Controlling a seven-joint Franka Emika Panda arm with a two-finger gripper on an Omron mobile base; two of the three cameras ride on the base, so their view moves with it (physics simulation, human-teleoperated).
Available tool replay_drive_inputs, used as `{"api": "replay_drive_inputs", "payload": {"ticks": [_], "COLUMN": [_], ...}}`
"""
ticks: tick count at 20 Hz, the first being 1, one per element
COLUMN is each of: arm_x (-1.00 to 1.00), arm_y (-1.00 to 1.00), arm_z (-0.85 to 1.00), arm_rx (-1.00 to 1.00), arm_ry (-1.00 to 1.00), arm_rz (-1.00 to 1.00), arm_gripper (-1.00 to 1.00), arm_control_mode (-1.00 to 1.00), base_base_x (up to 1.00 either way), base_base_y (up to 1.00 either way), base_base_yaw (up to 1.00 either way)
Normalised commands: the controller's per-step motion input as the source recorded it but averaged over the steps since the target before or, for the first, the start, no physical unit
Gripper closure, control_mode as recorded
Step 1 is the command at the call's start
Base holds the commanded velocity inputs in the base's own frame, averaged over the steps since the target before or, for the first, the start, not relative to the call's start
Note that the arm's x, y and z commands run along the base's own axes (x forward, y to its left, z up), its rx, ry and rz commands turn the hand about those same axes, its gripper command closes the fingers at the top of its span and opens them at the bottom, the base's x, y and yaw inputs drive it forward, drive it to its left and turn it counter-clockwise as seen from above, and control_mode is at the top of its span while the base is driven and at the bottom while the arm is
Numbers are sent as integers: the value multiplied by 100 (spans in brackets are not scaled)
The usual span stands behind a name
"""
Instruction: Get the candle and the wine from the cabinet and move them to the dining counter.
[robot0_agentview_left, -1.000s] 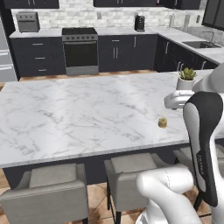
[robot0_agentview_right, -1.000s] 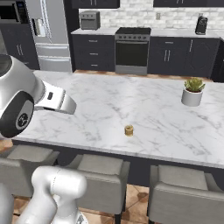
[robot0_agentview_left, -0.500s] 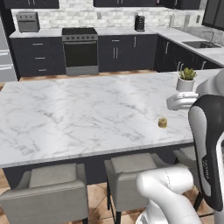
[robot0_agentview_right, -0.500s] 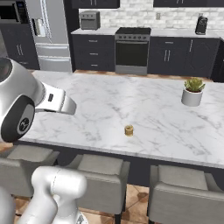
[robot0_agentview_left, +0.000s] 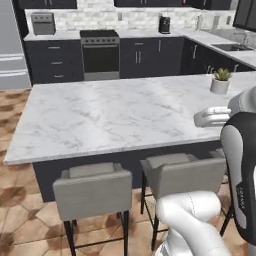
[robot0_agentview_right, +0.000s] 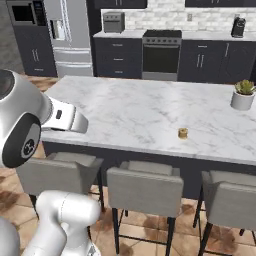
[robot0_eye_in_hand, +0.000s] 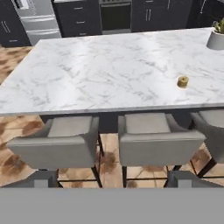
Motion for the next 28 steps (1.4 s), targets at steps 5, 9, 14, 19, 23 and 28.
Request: {"api": "replay_drive_inputs", "payload": {"ticks": [5,9,14,19,23,28], "arm_x": [0,0,0,0,0,0], "arm_y": [0,0,0,0,0,0], "arm_z": [0,0,0,0,0,0], "arm_rx": [0,0,0,0,0,0], "arm_ry": [0,0,0,0,0,0], "arm_rz": [0,0,0,0,0,0], "arm_gripper": [-100,-100,-100,-100,-100,-100], "arm_control_mode": [100,100,100,100,100,100], "base_base_x": [-36,0,13,8,9,17], "base_base_y": [100,100,100,100,100,100], "base_base_yaw": [-7,-10,-11,-2,-3,-4]}}
